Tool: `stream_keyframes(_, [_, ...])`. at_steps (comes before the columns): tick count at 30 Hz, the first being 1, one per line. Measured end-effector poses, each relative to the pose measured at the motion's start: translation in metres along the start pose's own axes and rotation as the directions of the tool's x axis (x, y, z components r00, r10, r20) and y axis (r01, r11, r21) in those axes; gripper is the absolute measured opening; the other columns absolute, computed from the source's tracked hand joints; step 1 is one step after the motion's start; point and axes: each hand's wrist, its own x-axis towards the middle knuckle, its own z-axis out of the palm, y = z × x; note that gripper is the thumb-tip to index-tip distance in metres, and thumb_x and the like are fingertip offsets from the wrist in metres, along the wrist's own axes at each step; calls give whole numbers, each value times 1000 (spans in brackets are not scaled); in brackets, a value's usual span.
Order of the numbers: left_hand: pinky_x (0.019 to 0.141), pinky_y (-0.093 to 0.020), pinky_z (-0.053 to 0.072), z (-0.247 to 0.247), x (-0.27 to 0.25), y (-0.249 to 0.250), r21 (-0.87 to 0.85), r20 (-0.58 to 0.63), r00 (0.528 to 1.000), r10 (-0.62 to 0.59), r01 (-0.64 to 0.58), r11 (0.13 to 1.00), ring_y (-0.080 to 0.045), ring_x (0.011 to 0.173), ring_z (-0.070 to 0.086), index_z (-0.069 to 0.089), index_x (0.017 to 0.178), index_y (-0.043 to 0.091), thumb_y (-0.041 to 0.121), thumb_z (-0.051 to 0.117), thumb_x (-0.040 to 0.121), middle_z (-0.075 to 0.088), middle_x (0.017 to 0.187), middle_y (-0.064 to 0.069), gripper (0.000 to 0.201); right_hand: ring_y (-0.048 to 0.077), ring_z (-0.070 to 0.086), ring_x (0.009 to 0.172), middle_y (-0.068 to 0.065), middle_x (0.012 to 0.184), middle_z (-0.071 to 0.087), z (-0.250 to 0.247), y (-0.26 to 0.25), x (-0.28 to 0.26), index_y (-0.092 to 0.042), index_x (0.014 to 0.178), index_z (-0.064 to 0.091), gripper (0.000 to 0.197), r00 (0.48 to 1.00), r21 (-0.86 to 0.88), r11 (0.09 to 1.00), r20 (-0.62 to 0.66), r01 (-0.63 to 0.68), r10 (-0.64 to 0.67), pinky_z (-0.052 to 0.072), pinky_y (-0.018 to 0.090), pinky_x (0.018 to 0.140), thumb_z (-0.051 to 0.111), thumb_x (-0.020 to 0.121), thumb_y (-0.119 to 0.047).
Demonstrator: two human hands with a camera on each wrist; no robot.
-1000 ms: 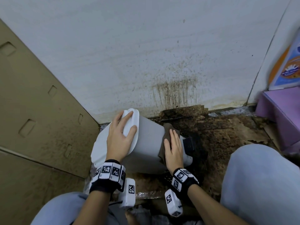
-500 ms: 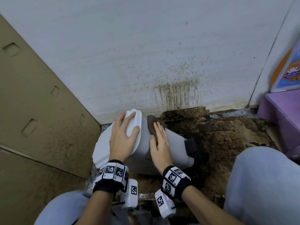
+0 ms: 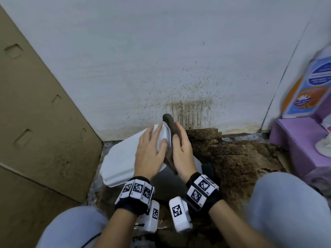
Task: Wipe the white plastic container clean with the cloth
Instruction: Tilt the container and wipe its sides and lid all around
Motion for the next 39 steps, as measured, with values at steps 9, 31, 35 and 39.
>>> stream_keyframes(9, [126,-31,22,11,-3,26,-501,135,986,-99,154,852,-4,149,31,35,158,28,25,39,111,35,163,12,47,4,23,150,-11,164,23,-38,5,0,-30,156,31,50,994,-296,953,107,65,-35,24,42,125,42,107,-35])
stream_keyframes(31, [123,-55,17,-5,-14,-38,63,40,890,-455,452,890,-38,154,14,25,161,19,55,49,101,19,166,-20,74,22,36,142,-4,158,29,-151,16,-5,-36,154,25,79,982,-444,877,-43,-186,187,36,44,113,61,90,-62])
stream_keyframes(35, [121,-60,23,-5,-18,-41,-66,197,804,-560,581,811,-43,154,11,6,165,28,75,55,89,3,168,-18,102,24,35,143,-4,159,29,-165,21,-7,-38,155,22,87,972,-446,864,-73,-234,225,37,53,113,63,84,-69])
stream_keyframes(39, [119,-54,33,3,-22,-36,-162,306,783,-542,603,781,-38,154,19,-2,164,36,77,62,83,3,169,-17,111,25,33,144,-5,160,27,-166,23,-10,-40,156,19,90,970,-451,860,-69,-240,234,36,52,114,66,85,-65])
